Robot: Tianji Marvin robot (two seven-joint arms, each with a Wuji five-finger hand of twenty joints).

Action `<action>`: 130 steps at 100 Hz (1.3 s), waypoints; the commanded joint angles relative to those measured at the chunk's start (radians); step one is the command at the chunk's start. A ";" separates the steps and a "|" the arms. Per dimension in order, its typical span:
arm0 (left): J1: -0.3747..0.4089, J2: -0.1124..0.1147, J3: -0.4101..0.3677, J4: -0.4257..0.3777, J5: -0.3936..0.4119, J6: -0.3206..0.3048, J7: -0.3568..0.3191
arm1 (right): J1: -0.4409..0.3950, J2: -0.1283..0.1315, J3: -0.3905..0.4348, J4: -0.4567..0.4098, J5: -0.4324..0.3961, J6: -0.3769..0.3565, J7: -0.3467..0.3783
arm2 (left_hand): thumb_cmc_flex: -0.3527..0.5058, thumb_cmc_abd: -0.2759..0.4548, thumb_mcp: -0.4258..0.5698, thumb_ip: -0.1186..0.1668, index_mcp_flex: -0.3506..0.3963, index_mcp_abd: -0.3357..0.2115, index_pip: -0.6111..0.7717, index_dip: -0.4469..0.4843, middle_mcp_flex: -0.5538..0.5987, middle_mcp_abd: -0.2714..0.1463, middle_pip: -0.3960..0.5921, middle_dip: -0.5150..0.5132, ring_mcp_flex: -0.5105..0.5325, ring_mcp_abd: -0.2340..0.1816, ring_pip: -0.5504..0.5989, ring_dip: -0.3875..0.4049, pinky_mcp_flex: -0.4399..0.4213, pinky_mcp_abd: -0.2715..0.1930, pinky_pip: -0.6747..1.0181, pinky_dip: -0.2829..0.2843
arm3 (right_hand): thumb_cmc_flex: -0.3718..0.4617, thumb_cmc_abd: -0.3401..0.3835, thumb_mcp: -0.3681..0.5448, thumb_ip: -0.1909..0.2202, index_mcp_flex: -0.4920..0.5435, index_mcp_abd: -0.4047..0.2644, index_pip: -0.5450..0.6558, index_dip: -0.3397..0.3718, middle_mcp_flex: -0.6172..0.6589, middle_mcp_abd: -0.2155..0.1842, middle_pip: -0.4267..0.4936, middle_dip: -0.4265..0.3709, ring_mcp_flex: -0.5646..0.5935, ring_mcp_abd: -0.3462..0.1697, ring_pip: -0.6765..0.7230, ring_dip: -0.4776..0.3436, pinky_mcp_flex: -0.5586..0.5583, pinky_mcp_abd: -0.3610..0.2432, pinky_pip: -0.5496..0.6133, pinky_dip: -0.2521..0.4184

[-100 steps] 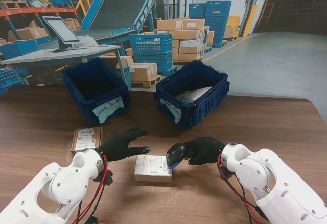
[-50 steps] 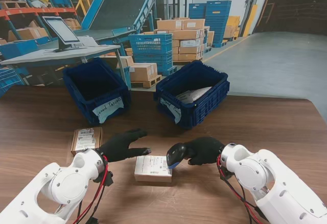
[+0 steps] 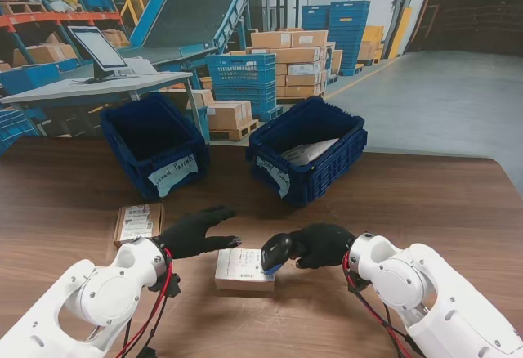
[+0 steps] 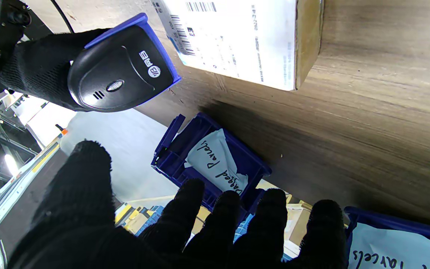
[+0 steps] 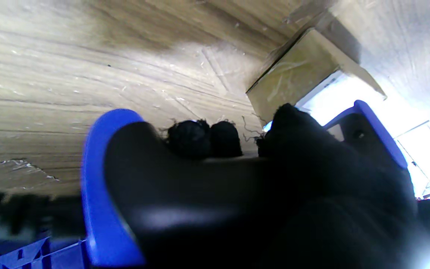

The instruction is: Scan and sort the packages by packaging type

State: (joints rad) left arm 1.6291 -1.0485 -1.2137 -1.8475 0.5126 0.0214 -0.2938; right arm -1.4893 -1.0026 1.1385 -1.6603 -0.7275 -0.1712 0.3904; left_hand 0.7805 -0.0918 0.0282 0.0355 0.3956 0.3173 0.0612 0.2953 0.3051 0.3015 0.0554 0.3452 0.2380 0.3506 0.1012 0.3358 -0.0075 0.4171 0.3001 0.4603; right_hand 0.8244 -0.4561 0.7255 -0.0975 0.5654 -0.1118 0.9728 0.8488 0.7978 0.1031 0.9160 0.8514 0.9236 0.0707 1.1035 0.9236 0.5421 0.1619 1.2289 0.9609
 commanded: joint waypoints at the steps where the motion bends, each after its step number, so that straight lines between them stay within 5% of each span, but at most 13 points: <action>1: 0.004 0.000 0.000 -0.004 -0.003 -0.007 -0.024 | -0.003 -0.010 -0.002 -0.007 -0.001 0.003 0.013 | 0.034 0.030 -0.014 0.022 0.024 -0.014 -0.001 0.017 0.019 0.014 -0.004 -0.008 -0.018 0.024 -0.006 -0.013 -0.009 0.018 -0.007 -0.004 | 0.099 0.101 0.094 -0.008 0.049 -0.077 0.042 0.008 0.004 0.003 0.006 0.000 0.006 -0.017 0.002 -0.009 0.002 -0.004 0.008 0.003; 14: 0.009 -0.001 -0.006 0.000 0.002 -0.024 -0.019 | -0.020 -0.013 0.022 -0.030 0.009 0.012 0.009 | 0.041 0.024 -0.010 0.024 0.038 -0.010 0.004 0.018 0.034 0.014 0.000 -0.006 -0.006 0.024 0.000 -0.011 -0.001 0.017 -0.002 -0.001 | 0.100 0.101 0.094 -0.007 0.048 -0.077 0.043 0.008 0.004 0.002 0.006 0.000 0.006 -0.015 0.003 -0.009 0.001 -0.006 0.007 0.002; 39: -0.030 0.019 -0.002 0.023 0.018 -0.047 -0.110 | -0.100 -0.025 0.120 -0.148 0.013 0.046 -0.028 | 0.004 0.024 -0.028 0.018 0.016 -0.010 -0.005 0.015 0.013 0.015 -0.006 -0.007 -0.026 0.025 -0.008 -0.014 -0.012 0.016 -0.003 -0.003 | 0.102 0.098 0.094 -0.008 0.050 -0.076 0.042 0.007 0.005 0.006 0.006 -0.001 0.005 -0.011 0.002 -0.009 -0.002 0.001 0.008 0.003; 67: -0.106 0.044 0.059 0.070 0.107 -0.068 -0.213 | -0.192 -0.046 0.197 -0.258 0.025 0.086 -0.118 | -0.059 0.004 -0.036 0.006 -0.073 0.031 -0.037 0.006 -0.073 0.010 -0.023 -0.019 -0.079 0.022 -0.030 -0.026 -0.037 0.010 -0.029 -0.014 | 0.105 0.095 0.094 -0.009 0.054 -0.073 0.041 0.007 0.008 0.008 0.004 -0.001 0.007 -0.007 0.001 -0.009 -0.003 0.001 0.008 0.004; 130: -0.138 0.054 0.152 0.072 0.304 -0.073 -0.231 | -0.260 -0.057 0.258 -0.316 0.065 0.097 -0.160 | -0.135 -0.022 -0.038 -0.011 -0.172 0.104 -0.071 -0.032 -0.161 0.027 -0.039 -0.040 -0.131 0.021 -0.050 -0.048 -0.058 0.015 -0.069 -0.019 | 0.108 0.091 0.094 -0.011 0.058 -0.069 0.039 0.007 0.012 0.013 -0.001 0.003 0.007 -0.004 0.000 -0.008 -0.002 0.008 0.008 0.006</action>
State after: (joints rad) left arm 1.4887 -0.9926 -1.0710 -1.7645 0.8307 -0.0499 -0.5063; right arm -1.7389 -1.0523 1.3937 -1.9629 -0.6674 -0.0781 0.2188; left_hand 0.6817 -0.0937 0.0272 0.0438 0.2698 0.3825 0.0105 0.2824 0.1834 0.3102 0.0353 0.3196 0.1556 0.3513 0.0719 0.3017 -0.0471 0.4172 0.2707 0.4524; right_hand 0.8244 -0.4561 0.7255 -0.0975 0.5654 -0.1117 0.9728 0.8488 0.7978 0.1031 0.9160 0.8512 0.9236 0.0705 1.1028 0.9227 0.5377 0.1693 1.2289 0.9609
